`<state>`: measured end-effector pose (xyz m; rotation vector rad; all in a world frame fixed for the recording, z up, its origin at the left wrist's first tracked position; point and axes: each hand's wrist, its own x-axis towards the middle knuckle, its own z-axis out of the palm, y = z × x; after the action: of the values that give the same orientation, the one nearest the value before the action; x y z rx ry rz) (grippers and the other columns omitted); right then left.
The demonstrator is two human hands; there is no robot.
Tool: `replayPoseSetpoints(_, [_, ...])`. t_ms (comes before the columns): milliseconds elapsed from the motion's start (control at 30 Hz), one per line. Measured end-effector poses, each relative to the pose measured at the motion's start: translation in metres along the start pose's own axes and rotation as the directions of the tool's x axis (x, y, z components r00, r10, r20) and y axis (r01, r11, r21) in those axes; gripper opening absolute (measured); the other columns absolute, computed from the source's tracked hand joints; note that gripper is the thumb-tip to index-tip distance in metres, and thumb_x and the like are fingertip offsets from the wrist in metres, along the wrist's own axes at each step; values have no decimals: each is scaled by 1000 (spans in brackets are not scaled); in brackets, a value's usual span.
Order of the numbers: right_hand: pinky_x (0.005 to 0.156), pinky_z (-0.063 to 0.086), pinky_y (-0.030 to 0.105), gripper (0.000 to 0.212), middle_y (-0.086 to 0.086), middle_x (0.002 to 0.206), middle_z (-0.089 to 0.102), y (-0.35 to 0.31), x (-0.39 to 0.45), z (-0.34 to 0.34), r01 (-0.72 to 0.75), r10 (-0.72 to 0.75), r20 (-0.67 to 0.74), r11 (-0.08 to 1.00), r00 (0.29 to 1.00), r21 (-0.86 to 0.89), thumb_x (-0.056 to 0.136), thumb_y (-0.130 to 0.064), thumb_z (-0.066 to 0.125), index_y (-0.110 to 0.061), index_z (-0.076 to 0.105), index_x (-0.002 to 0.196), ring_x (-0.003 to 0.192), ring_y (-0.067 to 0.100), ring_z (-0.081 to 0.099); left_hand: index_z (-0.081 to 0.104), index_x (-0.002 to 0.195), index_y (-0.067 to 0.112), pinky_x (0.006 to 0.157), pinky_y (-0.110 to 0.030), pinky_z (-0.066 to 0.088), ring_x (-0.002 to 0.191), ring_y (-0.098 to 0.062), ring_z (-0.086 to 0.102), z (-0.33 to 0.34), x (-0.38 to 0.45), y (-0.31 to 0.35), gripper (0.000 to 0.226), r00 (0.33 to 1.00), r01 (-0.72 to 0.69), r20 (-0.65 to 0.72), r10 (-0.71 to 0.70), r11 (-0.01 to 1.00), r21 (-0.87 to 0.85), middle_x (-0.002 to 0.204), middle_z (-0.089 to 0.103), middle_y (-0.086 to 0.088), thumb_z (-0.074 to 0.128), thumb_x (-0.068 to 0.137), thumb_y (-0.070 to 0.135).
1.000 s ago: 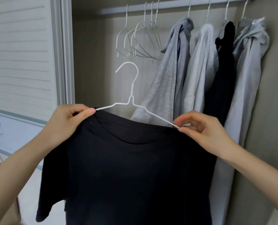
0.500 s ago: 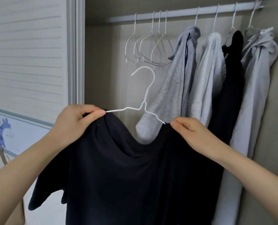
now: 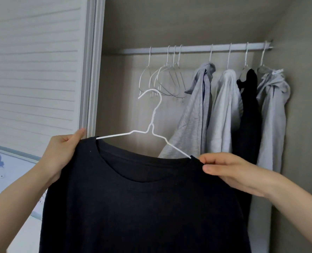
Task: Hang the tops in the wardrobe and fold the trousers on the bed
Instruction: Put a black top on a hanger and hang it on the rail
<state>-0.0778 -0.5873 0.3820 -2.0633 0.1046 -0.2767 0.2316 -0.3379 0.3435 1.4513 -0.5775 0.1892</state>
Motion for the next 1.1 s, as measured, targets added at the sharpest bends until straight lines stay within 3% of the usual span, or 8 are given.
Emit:
replayPoseSetpoints(133, [87,56,35,23,14,106,72,-22,-2,22,-26,86,-208,960,974,277,83,-22,62,-10,76,96,99,25,69,50,72,9,64,-35,33,72,-25,49,16,11,0,40,994,-111,13,112,945,309,70,54,-6,47,99,38])
replayPoseSetpoints(233, [79,57,36,26,15,97,73,-47,6,32,-119,251,-321,918,913,379,88,-23,63,-2,75,96,89,28,71,59,118,15,89,-33,40,105,-25,57,31,17,5,25,979,-183,154,131,901,393,108,62,-1,52,98,29])
replayPoseSetpoints(400, [48,56,26,19,14,80,69,-90,45,44,-95,346,-483,878,804,469,95,-12,55,4,66,95,62,22,65,55,131,24,105,-24,38,119,-4,54,58,0,24,37,875,-270,464,138,935,230,125,58,10,60,94,28])
replayPoseSetpoints(633, [71,43,33,25,8,69,42,-121,130,62,84,222,-668,916,710,393,95,2,37,-3,42,70,59,19,41,47,137,39,105,-32,44,119,3,55,78,-50,66,55,720,-98,673,171,985,-145,133,56,20,54,87,62])
replayPoseSetpoints(700, [60,40,29,22,8,69,43,-127,148,70,138,211,-689,900,694,414,92,2,39,-6,44,72,59,19,42,35,145,37,106,-27,43,123,4,50,84,-56,72,78,708,-78,681,189,979,-191,140,49,19,65,78,66])
replayPoseSetpoints(833, [69,42,29,17,5,81,44,-129,170,81,244,106,-747,907,656,344,93,-5,40,-6,47,109,76,20,46,27,142,37,85,-4,45,111,9,55,93,-62,63,84,744,-279,589,316,948,-155,125,53,24,78,79,17])
replayPoseSetpoints(1000, [69,33,30,8,3,82,33,-142,183,68,273,-17,-785,942,619,195,92,-6,37,-11,36,98,72,16,33,26,143,35,62,-40,56,65,-17,64,97,-47,17,75,837,-471,418,353,853,224,78,64,4,50,80,2])
replayPoseSetpoints(1100, [60,28,27,16,2,74,29,-151,187,48,276,-126,-812,960,570,44,87,3,33,-14,33,87,64,13,28,46,132,30,61,-41,56,62,-21,63,99,-29,2,57,873,-446,368,321,829,336,72,64,2,46,82,3])
